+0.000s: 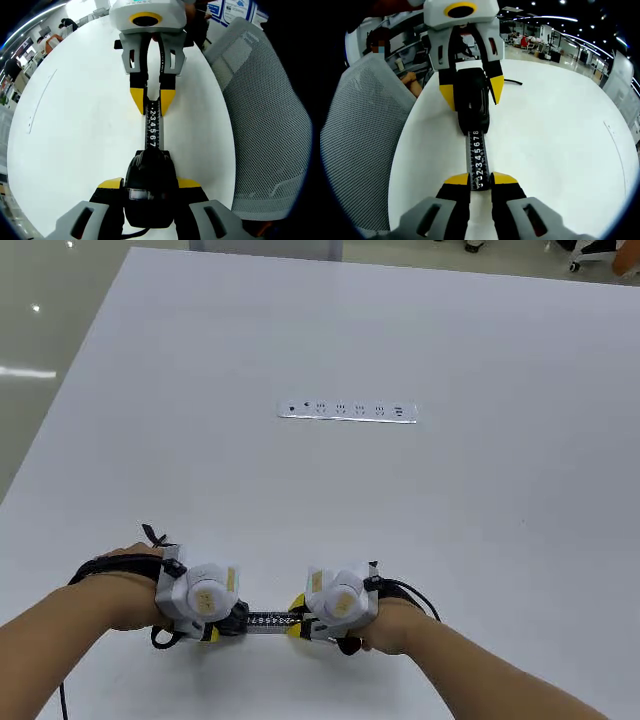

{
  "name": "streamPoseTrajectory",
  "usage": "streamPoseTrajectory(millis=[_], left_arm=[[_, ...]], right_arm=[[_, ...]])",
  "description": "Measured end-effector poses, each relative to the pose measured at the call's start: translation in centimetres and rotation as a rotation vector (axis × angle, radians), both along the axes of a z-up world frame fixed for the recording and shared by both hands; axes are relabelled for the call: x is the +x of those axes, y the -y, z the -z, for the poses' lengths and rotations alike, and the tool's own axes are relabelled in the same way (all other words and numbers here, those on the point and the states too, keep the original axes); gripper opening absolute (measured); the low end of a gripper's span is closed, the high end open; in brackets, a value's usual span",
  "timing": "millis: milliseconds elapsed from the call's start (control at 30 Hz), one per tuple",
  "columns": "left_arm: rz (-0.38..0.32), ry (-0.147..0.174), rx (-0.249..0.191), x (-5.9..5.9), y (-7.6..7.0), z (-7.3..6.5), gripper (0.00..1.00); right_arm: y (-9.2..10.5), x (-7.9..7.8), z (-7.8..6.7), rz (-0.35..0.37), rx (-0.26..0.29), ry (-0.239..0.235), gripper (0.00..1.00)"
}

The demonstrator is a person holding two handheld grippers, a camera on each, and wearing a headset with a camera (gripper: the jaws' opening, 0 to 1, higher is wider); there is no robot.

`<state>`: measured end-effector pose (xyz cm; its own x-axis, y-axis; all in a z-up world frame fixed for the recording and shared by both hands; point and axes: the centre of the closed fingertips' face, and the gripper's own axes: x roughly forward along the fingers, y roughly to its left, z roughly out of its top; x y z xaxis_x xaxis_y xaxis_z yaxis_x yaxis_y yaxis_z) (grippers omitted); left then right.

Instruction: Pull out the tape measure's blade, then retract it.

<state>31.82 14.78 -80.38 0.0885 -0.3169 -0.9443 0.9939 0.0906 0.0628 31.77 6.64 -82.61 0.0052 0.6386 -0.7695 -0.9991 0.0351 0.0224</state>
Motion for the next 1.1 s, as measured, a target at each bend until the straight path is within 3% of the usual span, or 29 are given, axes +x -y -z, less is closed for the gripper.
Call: streamPoseTrajectory(millis=[1100], left_arm=[[-0.004, 0.002, -0.001, 0.0, -0.1, 0.0, 0.35]], right_arm=[[2.2, 0.2, 0.1, 0.022, -0.004, -0.006, 0.14]])
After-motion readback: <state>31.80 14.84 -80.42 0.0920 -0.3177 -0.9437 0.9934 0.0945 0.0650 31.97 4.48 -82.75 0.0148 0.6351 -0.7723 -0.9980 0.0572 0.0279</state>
